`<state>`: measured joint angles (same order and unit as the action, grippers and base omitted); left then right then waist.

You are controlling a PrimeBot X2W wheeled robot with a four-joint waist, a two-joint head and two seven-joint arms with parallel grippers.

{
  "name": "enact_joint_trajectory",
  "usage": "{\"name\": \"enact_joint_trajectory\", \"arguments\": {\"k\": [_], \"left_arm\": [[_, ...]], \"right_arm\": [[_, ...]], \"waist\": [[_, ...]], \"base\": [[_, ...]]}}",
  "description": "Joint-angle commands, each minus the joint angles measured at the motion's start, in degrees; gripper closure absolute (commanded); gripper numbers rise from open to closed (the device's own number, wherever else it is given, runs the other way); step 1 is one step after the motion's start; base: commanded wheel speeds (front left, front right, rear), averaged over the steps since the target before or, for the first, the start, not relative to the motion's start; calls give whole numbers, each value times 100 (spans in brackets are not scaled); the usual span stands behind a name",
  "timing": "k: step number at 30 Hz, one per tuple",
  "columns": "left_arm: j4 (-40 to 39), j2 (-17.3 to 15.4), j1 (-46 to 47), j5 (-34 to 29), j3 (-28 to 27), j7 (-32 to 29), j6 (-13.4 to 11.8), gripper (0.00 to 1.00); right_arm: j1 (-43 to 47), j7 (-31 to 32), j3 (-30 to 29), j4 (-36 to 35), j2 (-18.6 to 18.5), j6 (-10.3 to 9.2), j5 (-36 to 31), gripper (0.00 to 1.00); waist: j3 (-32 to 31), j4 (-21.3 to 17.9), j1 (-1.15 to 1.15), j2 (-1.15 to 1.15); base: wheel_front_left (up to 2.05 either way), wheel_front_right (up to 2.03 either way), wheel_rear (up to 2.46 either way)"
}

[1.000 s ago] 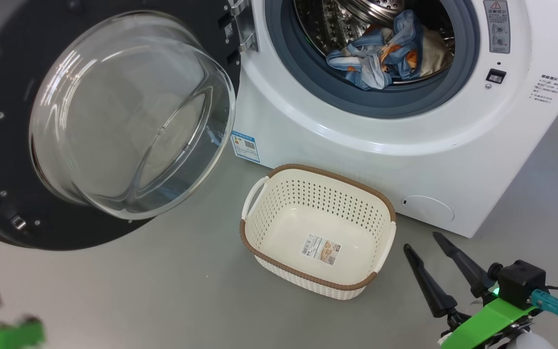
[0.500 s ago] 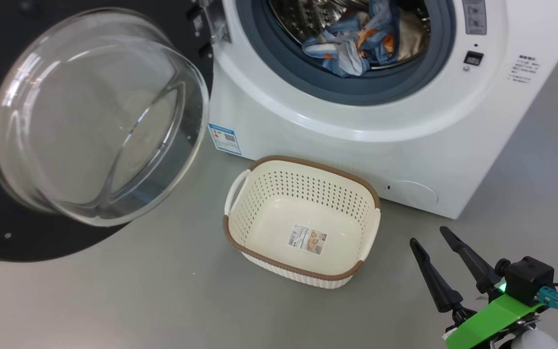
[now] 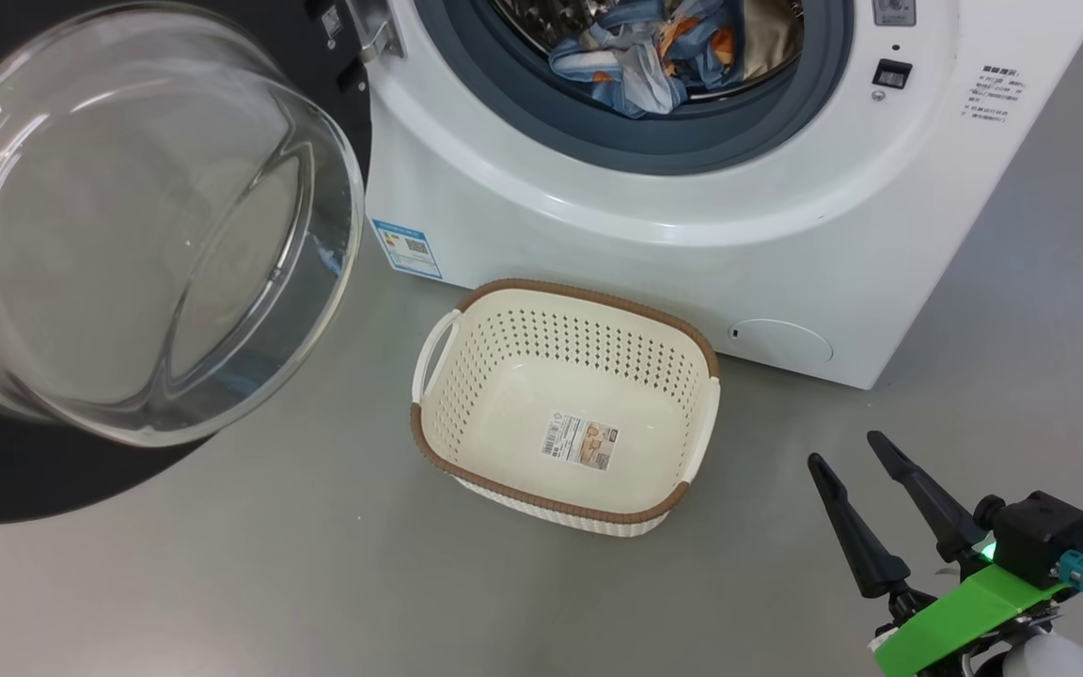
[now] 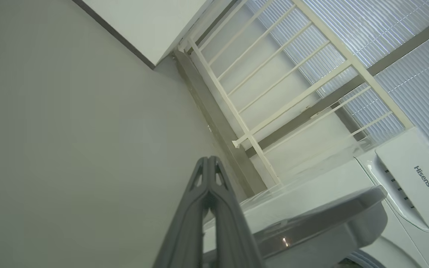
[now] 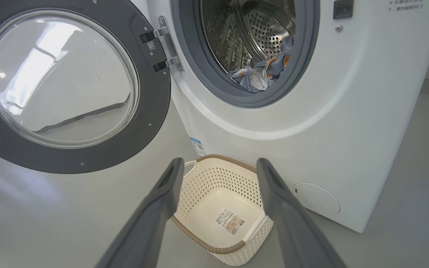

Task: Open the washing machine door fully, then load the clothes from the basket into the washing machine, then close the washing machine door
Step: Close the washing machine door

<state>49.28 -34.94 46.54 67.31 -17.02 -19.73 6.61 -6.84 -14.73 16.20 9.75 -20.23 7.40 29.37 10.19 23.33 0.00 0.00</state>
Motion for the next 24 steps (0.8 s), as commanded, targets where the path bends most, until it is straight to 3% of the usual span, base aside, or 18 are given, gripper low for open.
{"name": "enact_joint_trajectory", "arguments": {"k": [1,13,24], "left_arm": [[53,-523,258,65,-67,-263,-56,100],[555,-555,420,372,143,-1664,-41,100],[-203,-456,-49,653,478,-3058,68,100]], "right_arm": [[-30,-27,107,-154,-90,9,-26,0],[-12,-27,104,-152,-108,9,-36,0],[1,-27,61,-136,-89,9,-41,0]], "waist": [[19,14,0,0],[5,63,0,0],[-38,92,0,0]], "base": [[0,0,0],[0,0,0],[0,0,0]]}}
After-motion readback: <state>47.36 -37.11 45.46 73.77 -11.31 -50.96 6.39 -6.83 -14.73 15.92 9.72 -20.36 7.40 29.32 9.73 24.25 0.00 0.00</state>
